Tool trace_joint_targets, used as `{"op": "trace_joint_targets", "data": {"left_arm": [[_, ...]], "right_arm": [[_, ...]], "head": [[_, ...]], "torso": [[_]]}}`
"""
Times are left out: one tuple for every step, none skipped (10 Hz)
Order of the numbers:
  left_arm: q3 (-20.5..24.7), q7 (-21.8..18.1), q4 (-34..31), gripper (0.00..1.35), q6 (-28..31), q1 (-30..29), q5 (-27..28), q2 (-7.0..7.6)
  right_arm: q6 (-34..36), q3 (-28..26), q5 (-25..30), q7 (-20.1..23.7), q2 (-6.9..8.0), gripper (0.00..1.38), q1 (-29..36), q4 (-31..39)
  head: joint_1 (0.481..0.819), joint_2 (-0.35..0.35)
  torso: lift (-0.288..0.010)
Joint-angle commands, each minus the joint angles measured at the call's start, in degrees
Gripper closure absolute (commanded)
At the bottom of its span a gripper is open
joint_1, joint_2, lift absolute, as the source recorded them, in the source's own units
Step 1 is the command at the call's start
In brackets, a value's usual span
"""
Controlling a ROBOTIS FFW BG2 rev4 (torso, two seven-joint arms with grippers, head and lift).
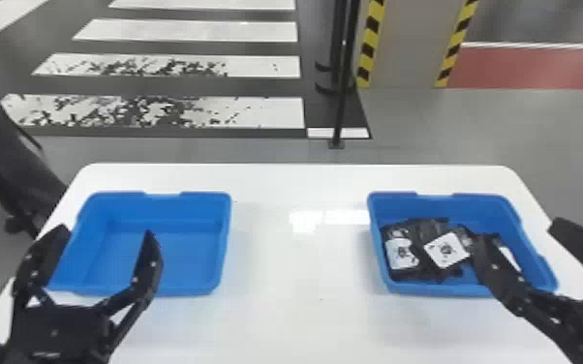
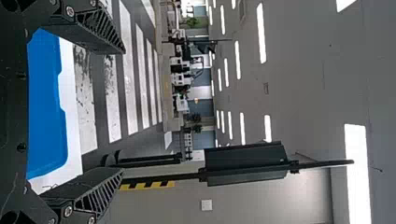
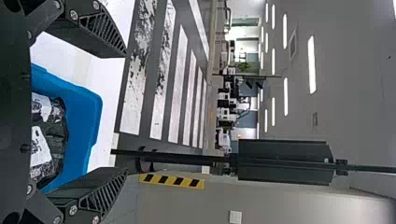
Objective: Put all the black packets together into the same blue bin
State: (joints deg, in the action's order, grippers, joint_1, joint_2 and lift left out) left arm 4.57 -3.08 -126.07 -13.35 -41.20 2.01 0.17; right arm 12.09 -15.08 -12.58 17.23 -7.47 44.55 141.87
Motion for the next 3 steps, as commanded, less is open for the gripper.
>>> {"op": "trace_joint_targets", "data": {"left_arm": [[0.00,-0.09,0.00,0.14,-0.16,0.00,0.04,0.00],[0.00,0.00,0.00,0.14,-0.16,0.00,0.04,0.00],[0.00,-0.09,0.00,0.14,-0.02,0.00,0.04,0.00]], "right_arm": [[0.00,0.00,0.01,0.00,0.00,0.16,0.03,0.09],[-0.28,0.00,0.01,0.00,0.00,0.16,-0.11,0.09],[-0.28,0.00,0.01,0.00,0.00,0.16,0.03,-0.05]], "head": [[0.695,-0.015],[0.695,-0.015],[0.695,-0.014]], "torso": [[-0.110],[-0.110],[-0.110]]}}
